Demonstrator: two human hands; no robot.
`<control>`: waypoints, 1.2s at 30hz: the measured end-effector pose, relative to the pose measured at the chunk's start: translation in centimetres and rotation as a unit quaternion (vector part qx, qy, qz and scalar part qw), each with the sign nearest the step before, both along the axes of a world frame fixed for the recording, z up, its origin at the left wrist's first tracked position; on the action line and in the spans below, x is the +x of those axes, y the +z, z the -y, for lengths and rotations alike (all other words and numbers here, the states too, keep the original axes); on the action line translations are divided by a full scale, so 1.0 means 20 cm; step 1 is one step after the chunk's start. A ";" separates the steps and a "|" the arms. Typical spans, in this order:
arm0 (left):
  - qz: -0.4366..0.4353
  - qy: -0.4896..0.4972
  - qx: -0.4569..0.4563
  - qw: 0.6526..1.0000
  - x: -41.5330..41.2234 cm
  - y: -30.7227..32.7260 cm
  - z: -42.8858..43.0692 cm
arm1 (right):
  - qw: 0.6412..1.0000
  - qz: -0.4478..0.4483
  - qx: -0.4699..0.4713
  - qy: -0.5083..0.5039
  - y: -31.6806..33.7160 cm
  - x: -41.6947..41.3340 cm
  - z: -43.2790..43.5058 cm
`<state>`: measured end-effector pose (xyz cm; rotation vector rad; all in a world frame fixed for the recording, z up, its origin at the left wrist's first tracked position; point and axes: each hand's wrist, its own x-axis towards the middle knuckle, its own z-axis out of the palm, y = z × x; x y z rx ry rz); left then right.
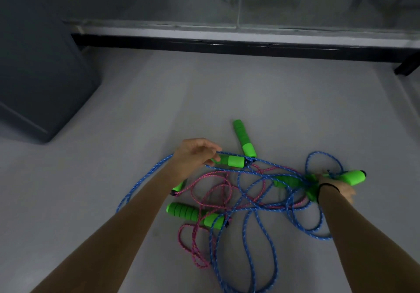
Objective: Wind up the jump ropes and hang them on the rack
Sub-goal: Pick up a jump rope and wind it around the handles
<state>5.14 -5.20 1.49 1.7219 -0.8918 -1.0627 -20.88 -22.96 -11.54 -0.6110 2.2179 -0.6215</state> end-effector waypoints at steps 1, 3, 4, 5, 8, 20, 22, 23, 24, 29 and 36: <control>0.000 0.002 0.002 1.000 0.00 0.00 0.00 | 1.000 0.008 0.003 0.016 -0.01 -0.01 0.00; 0.002 0.000 0.006 1.000 0.00 0.01 -0.01 | 0.997 0.033 0.015 0.067 -0.02 -0.03 0.02; 0.002 -0.002 0.007 1.000 -0.01 0.01 -0.02 | 0.995 0.052 0.019 0.083 0.00 -0.03 0.02; 0.002 -0.001 0.008 1.000 -0.01 0.01 -0.02 | 0.992 0.074 0.028 0.101 0.01 -0.02 0.03; -0.003 -0.004 0.001 1.000 -0.04 0.04 -0.03 | 0.980 0.126 0.002 0.155 0.13 0.06 0.00; -0.009 -0.003 -0.045 0.999 -0.10 0.27 -0.09 | 0.882 0.188 -0.201 0.382 0.89 0.28 -0.19; -0.007 0.006 -0.051 0.999 -0.14 0.30 -0.09 | 0.875 0.209 -0.167 0.404 0.90 0.27 -0.28; -0.006 0.006 -0.047 0.999 -0.16 0.30 -0.09 | 0.868 0.233 -0.147 0.414 0.90 0.27 -0.33; -0.005 0.005 -0.041 0.999 -0.18 0.31 -0.08 | 0.859 0.254 -0.127 0.426 0.90 0.28 -0.38; -0.008 -0.031 -0.053 0.998 -0.30 0.29 -0.07 | 0.819 0.344 -0.093 0.450 0.94 0.34 -0.55; -0.030 0.064 -0.132 0.989 -0.28 0.37 -0.06 | 0.780 0.376 -0.153 0.476 1.13 0.36 -0.55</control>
